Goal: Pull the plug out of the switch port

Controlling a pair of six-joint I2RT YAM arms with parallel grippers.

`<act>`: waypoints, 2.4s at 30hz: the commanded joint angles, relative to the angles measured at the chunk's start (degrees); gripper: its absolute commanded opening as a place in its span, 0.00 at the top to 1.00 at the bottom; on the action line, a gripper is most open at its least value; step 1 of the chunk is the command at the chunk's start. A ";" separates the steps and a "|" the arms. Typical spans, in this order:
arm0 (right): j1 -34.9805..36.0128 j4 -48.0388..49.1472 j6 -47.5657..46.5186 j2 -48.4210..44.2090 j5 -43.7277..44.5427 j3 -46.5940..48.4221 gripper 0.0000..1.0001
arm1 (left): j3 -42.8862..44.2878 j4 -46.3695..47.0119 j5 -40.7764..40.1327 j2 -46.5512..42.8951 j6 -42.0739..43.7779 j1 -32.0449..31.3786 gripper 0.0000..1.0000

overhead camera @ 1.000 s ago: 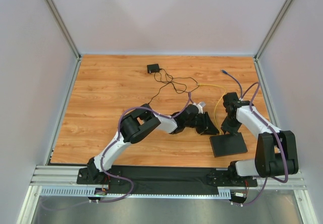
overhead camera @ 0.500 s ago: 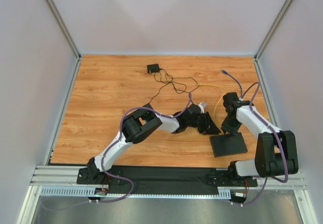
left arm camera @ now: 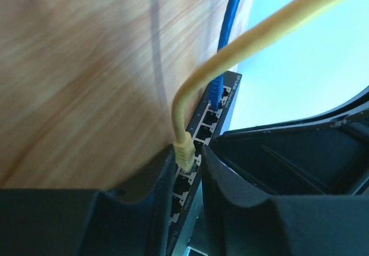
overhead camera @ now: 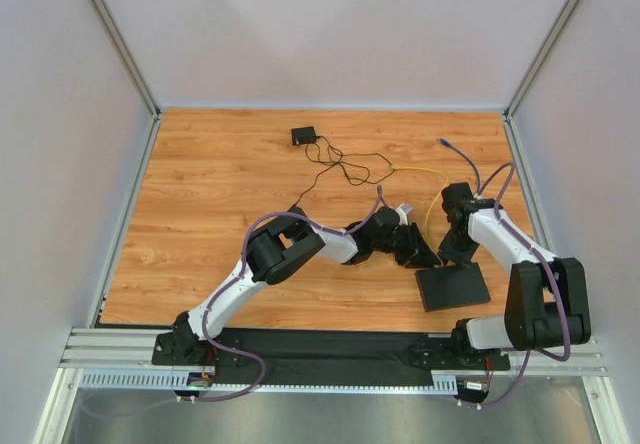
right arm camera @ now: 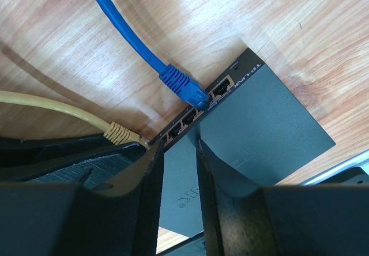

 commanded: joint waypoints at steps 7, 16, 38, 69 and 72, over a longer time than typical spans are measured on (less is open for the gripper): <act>0.13 1.47 0.16 3.27 -2.92 -2.85 0.70 | -2.15 1.56 -2.15 2.30 -1.15 -0.83 0.91; 0.22 1.73 0.16 3.27 -2.31 -3.46 0.70 | -8.47 12.61 -7.07 0.71 -0.71 -0.83 1.00; 0.66 2.70 -0.02 5.73 -1.25 -4.61 0.71 | -8.74 8.15 -10.86 -0.34 -0.62 1.28 1.00; 0.92 2.70 -0.19 6.08 -0.99 -4.25 0.71 | -10.76 5.88 -17.01 -7.28 10.88 3.91 1.00; 0.92 2.79 -0.28 5.20 -1.25 -4.43 0.71 | -11.99 4.20 -16.75 -9.83 14.13 4.18 1.00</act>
